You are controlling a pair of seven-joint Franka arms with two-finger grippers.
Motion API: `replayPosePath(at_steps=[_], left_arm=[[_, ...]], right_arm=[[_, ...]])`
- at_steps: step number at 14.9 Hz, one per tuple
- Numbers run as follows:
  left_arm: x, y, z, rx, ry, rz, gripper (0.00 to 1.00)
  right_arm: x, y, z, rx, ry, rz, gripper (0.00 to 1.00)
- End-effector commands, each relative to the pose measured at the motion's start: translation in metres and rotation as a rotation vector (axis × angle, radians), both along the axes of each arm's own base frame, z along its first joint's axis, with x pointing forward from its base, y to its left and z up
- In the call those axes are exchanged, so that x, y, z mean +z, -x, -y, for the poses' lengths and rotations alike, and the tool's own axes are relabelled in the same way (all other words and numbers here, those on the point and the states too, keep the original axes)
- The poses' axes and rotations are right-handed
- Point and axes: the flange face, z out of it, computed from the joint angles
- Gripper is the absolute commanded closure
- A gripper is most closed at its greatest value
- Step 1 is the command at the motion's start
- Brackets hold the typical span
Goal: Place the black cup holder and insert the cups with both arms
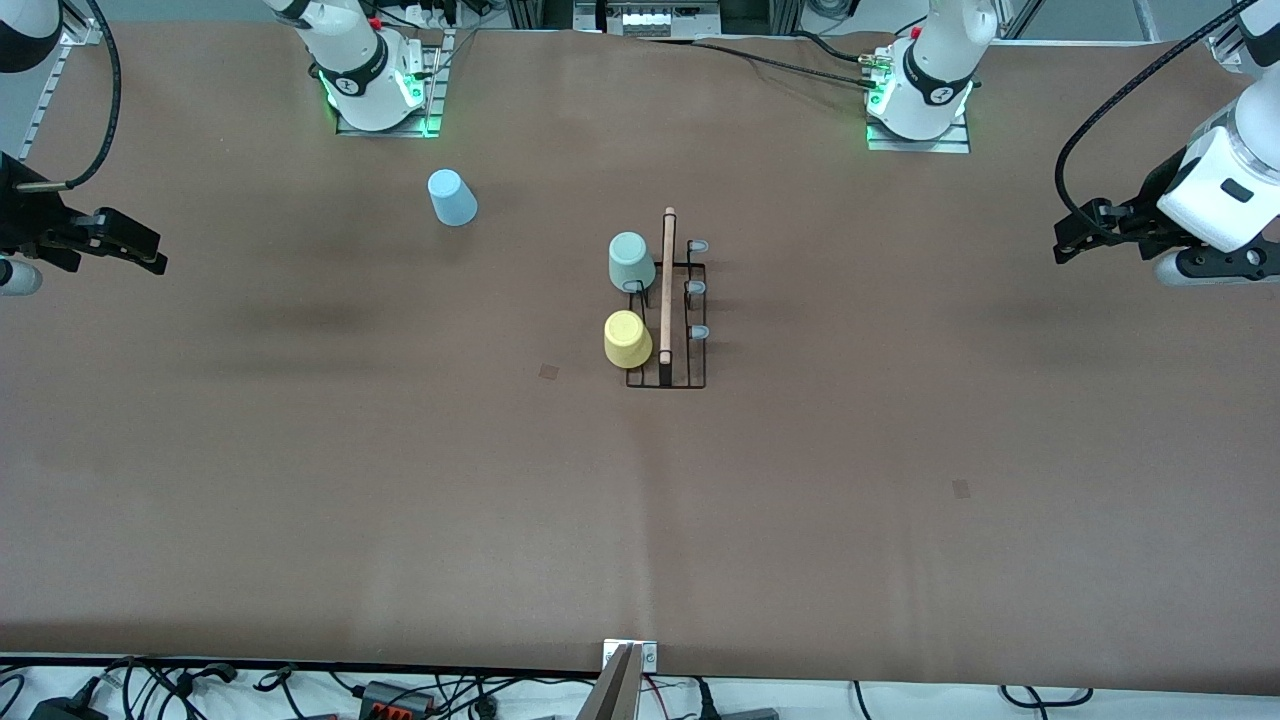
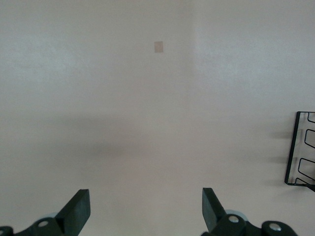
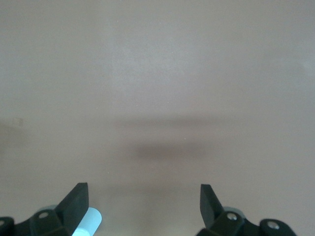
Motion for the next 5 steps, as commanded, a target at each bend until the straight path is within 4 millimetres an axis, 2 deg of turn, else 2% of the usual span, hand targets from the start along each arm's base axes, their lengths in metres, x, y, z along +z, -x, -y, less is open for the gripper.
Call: replayPosePath(at_steps=[1, 5], left_arm=[[0.0049, -0.0026, -0.0027, -0.014, -0.009, -0.006, 0.0], [0.0049, -0.0026, -0.0027, -0.014, -0.009, -0.006, 0.0]], right_arm=[[0.0056, 0.0082, 0.001, -0.008, -0.012, 0.004, 0.0], [0.0043, 0.0081, -0.0005, -0.005, -0.011, 0.002, 0.0]])
